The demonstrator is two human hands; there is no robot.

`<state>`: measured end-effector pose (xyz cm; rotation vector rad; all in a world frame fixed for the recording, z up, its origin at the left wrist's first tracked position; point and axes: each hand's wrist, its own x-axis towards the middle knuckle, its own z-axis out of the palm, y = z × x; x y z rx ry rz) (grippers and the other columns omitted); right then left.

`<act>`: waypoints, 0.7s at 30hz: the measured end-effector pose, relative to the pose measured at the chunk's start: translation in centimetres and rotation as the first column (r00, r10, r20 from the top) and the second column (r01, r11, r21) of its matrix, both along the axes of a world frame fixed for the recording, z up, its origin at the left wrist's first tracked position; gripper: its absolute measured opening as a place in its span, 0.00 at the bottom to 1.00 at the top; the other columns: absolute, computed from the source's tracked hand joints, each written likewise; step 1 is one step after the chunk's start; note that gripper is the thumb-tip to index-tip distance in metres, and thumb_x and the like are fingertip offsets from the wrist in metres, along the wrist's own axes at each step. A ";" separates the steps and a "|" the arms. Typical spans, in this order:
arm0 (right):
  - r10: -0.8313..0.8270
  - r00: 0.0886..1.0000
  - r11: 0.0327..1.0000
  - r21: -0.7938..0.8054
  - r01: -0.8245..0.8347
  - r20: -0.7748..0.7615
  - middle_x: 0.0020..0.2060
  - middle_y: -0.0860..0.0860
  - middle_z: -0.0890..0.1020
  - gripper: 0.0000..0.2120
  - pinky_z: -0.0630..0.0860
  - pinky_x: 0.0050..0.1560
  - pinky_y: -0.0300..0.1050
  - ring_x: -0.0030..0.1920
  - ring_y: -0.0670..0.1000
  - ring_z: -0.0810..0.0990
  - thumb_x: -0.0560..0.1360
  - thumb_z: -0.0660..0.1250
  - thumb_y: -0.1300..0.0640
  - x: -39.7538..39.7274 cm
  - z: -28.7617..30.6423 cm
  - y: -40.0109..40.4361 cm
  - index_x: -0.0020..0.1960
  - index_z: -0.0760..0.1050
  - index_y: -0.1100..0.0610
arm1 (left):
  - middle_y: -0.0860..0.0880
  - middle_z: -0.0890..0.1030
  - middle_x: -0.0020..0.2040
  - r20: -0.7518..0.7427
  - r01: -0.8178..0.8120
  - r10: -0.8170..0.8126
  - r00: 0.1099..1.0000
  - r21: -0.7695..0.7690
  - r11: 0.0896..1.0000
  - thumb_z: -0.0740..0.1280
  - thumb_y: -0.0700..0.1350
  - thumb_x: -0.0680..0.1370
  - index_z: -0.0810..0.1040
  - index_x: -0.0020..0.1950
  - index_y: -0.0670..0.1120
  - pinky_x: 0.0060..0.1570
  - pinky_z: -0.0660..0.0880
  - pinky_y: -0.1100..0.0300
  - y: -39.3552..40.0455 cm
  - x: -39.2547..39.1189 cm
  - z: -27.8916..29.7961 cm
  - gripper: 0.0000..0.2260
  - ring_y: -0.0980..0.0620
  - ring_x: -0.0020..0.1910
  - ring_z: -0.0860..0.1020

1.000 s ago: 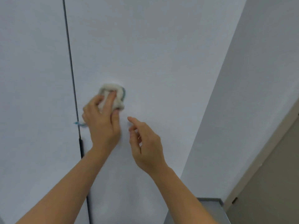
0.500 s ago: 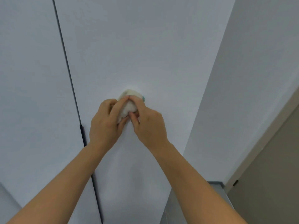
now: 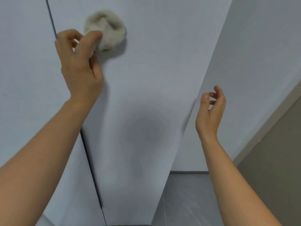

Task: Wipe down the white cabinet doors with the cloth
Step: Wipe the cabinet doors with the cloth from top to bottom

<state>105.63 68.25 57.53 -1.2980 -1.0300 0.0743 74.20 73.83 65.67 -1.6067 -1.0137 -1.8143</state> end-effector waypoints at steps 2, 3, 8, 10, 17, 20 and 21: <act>0.113 0.994 0.986 -0.124 -0.113 -0.007 0.70 0.43 0.71 0.26 0.70 0.73 0.51 0.69 0.45 0.71 0.86 0.57 0.43 0.0 -1.1 0.4 0.80 0.63 0.51 | 0.44 0.72 0.57 -0.045 -0.021 0.017 0.999 -0.092 0.995 0.57 0.30 0.73 0.75 0.66 0.51 0.45 0.72 0.55 0.0 1.5 -0.7 0.27 0.42 0.55 0.72; 0.172 0.985 0.975 -0.139 -0.172 -0.013 0.72 0.44 0.72 0.26 0.70 0.74 0.50 0.70 0.44 0.71 0.85 0.57 0.42 -0.4 -1.7 0.5 0.80 0.64 0.51 | 0.39 0.73 0.58 -0.077 -0.004 -0.007 0.997 -0.135 0.991 0.57 0.30 0.73 0.75 0.66 0.51 0.44 0.73 0.52 -0.2 2.5 -1.4 0.26 0.40 0.56 0.73; 0.291 0.935 0.939 -0.124 -0.320 -0.203 0.71 0.44 0.77 0.24 0.70 0.76 0.50 0.71 0.44 0.75 0.85 0.60 0.43 -2.7 -3.5 1.5 0.79 0.67 0.50 | 0.41 0.75 0.58 -0.405 -0.044 -0.044 0.913 -0.206 0.978 0.61 0.34 0.76 0.74 0.72 0.55 0.42 0.74 0.47 -1.3 6.8 -6.2 0.27 0.37 0.52 0.73; 0.282 0.936 0.939 -0.138 -0.314 -0.208 0.69 0.44 0.80 0.23 0.72 0.74 0.52 0.69 0.44 0.77 0.84 0.61 0.42 -2.2 -3.6 1.7 0.75 0.72 0.51 | 0.41 0.75 0.60 -0.434 -0.101 -0.009 0.901 -0.229 0.968 0.64 0.42 0.79 0.73 0.74 0.55 0.49 0.72 0.44 -1.4 8.0 -7.0 0.23 0.38 0.54 0.72; 0.297 0.936 0.926 -0.182 -0.330 -0.187 0.62 0.48 0.83 0.31 0.73 0.74 0.58 0.65 0.49 0.79 0.79 0.55 0.31 0.6 -3.7 2.5 0.59 0.80 0.56 | 0.43 0.75 0.57 -0.291 -0.075 0.040 0.956 -0.111 0.991 0.68 0.53 0.82 0.75 0.67 0.59 0.50 0.66 0.47 0.1 11.0 -7.4 0.14 0.43 0.54 0.71; 0.282 0.932 0.938 -0.137 -0.317 -0.225 0.52 0.43 0.80 0.21 0.74 0.66 0.48 0.56 0.47 0.76 0.80 0.56 0.33 0.4 -4.2 2.8 0.50 0.76 0.48 | 0.48 0.72 0.56 -0.447 -0.024 -0.023 0.894 -0.100 0.995 0.73 0.44 0.77 0.76 0.65 0.59 0.50 0.66 0.47 0.3 12.2 -14.0 0.19 0.43 0.52 0.72; 0.272 0.931 0.942 -0.131 -0.309 -0.244 0.54 0.44 0.81 0.25 0.73 0.68 0.47 0.58 0.48 0.78 0.79 0.56 0.31 0.1 -4.4 2.9 0.51 0.78 0.51 | 0.49 0.72 0.56 -0.553 -0.026 -0.053 0.831 -0.134 0.991 0.74 0.40 0.73 0.77 0.65 0.58 0.50 0.67 0.47 0.1 12.0 -17.3 0.23 0.43 0.51 0.72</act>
